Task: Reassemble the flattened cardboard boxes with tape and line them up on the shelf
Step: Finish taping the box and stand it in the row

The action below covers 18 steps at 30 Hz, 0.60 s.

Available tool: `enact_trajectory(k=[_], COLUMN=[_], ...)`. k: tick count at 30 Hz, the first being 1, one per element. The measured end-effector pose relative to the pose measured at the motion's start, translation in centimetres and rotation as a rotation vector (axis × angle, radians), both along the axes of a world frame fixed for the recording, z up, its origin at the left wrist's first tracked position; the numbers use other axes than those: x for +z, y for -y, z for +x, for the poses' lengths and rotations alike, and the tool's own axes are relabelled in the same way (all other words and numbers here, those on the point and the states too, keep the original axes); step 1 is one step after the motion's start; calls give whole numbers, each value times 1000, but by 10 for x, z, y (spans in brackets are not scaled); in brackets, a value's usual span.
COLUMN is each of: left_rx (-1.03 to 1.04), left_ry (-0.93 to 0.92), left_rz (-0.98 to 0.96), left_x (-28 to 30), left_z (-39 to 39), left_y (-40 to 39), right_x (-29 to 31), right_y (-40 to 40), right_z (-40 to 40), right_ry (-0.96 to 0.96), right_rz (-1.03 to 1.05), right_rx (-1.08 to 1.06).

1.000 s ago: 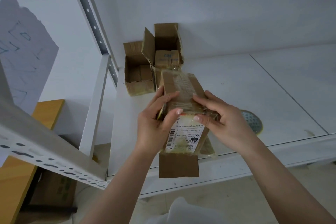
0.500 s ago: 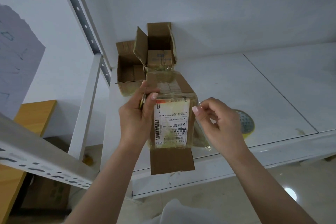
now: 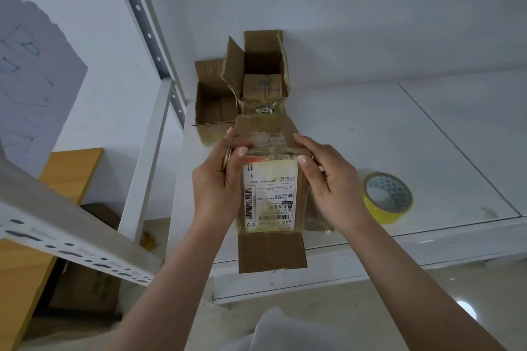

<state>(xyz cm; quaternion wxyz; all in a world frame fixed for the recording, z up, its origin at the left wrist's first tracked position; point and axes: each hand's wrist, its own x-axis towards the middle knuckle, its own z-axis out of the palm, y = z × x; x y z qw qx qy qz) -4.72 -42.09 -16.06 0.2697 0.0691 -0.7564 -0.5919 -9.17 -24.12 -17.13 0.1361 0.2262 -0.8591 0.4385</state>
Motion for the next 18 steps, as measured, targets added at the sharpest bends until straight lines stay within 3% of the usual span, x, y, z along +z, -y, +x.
enact_trajectory(k=[9, 18], left_rx=[-237, -222], left_ry=[-49, -43], left_rz=[-87, -161], left_x=[-26, -53], left_z=[33, 60], left_y=[6, 16], right_x=[-13, -38], right_y=[-9, 2], right_z=[13, 36], right_ry=[80, -140], right_rz=[-48, 160], right_rx=[267, 263])
